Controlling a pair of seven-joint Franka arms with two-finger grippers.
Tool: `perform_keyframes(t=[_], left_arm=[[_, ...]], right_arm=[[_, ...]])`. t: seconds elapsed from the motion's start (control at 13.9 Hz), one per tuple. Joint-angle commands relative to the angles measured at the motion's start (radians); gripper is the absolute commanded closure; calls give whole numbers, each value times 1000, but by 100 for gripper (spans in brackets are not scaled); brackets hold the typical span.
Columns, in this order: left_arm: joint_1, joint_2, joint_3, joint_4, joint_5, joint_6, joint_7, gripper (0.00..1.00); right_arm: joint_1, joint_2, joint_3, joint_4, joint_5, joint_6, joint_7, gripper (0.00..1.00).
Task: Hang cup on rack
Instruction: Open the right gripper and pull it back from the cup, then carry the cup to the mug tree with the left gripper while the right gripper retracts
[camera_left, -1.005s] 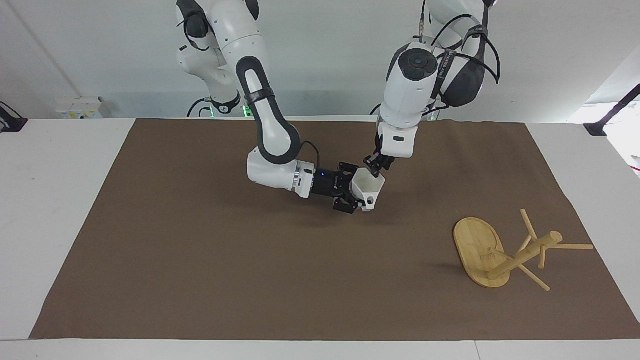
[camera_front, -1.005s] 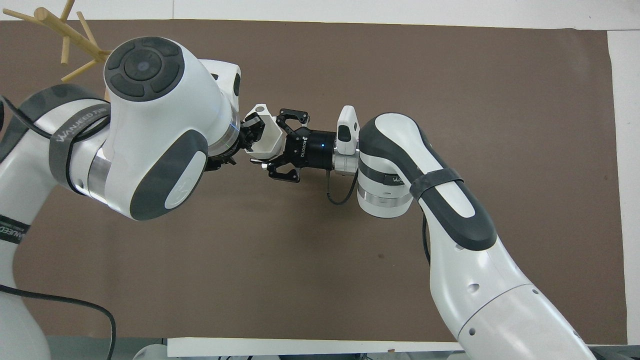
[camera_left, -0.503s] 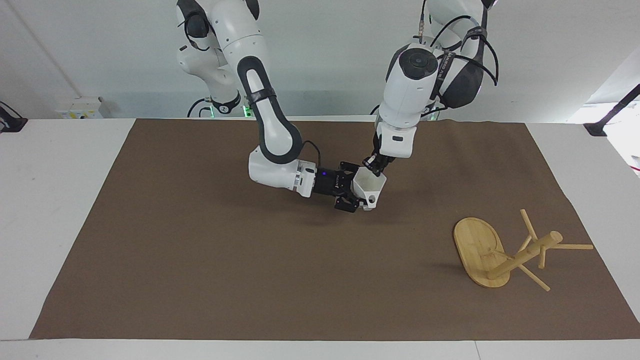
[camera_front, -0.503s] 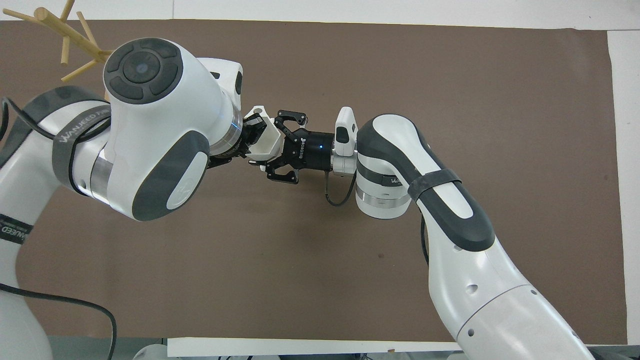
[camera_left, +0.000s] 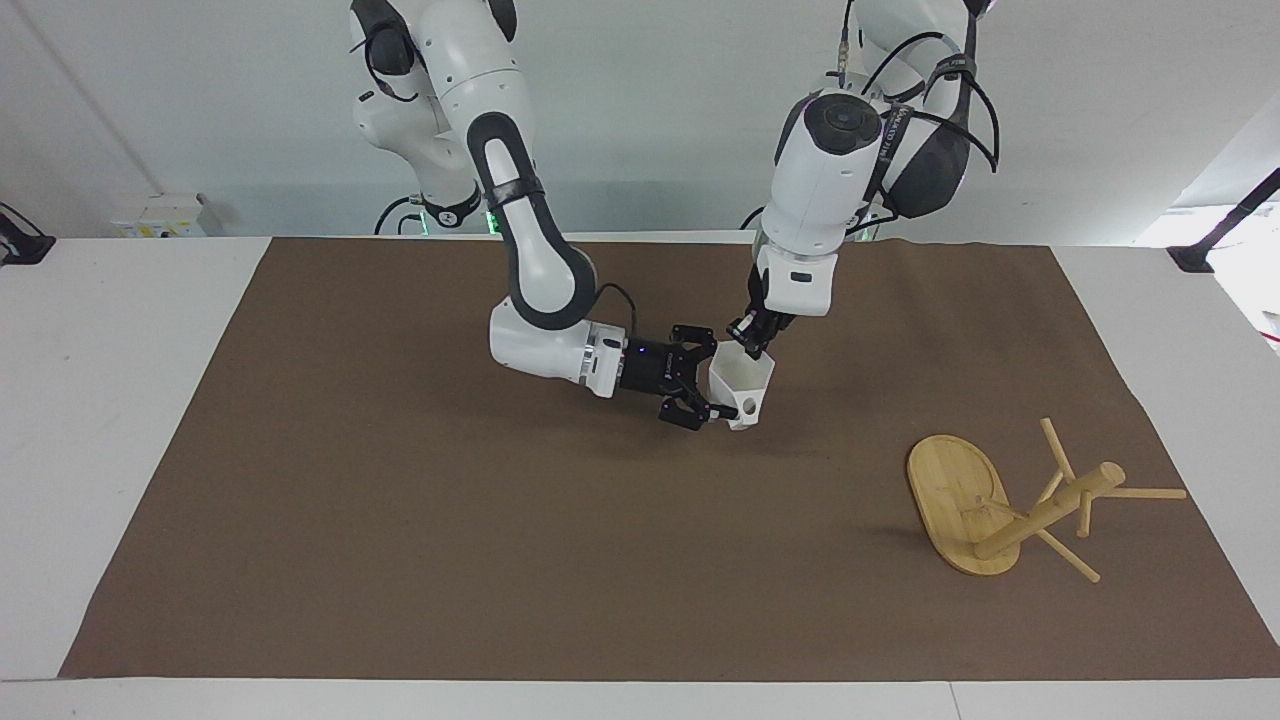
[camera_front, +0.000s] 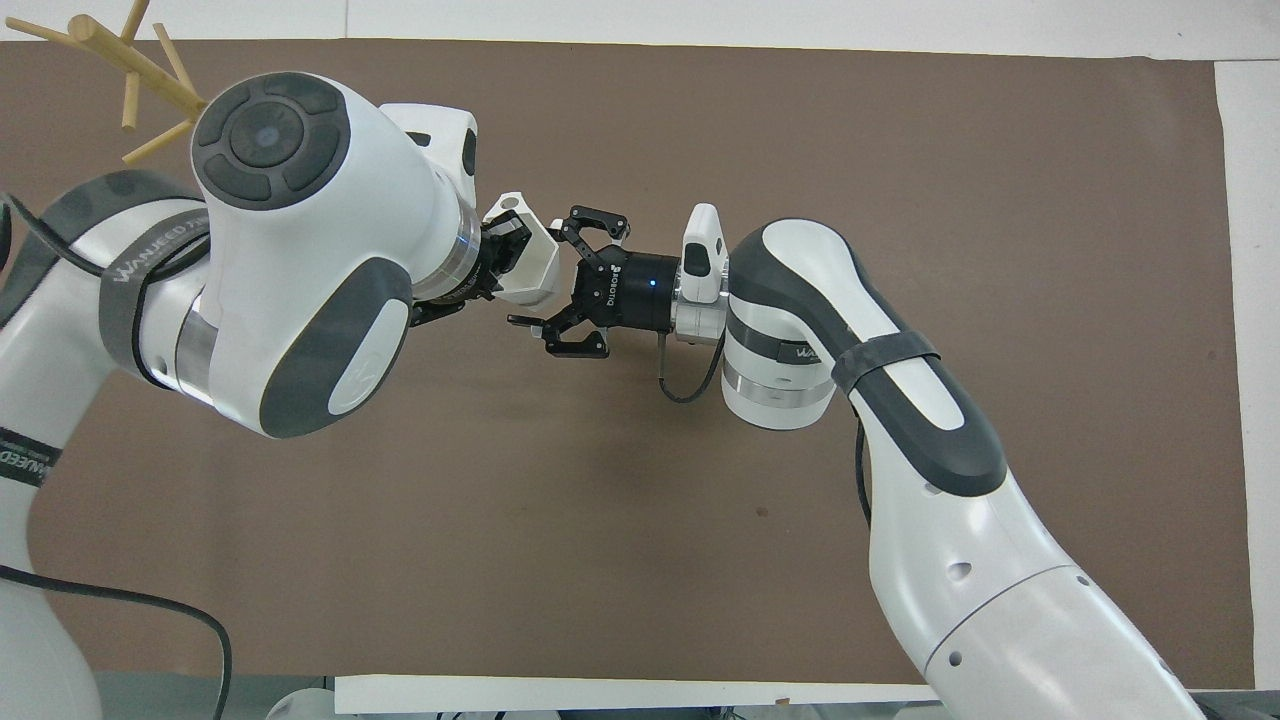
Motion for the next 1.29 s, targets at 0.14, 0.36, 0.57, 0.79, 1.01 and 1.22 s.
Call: perform_keyframes(t=[0.14, 0.36, 0.57, 0.79, 1.01, 1.22], left_arm=[[65, -168, 7, -242, 7, 244, 6, 100], [103, -345, 7, -525, 47, 529, 40, 100], [212, -359, 1, -640, 48, 799, 58, 100], [269, -283, 0, -639, 33, 950, 89, 100], [326, -149, -4, -596, 36, 1110, 92, 100], [341, -106, -4, -565, 35, 1113, 93, 100]], right_arm=[[-174, -23, 4, -22, -145, -179, -15, 0], [-310, -23, 2, -6, -334, -311, -7, 0], [-453, -40, -1, 27, -538, -448, 40, 0], [-560, -101, -1, 66, -786, -517, 178, 0], [-620, -222, -2, 69, -1056, -555, 414, 0], [-642, -314, -2, 101, -1334, -572, 701, 0]])
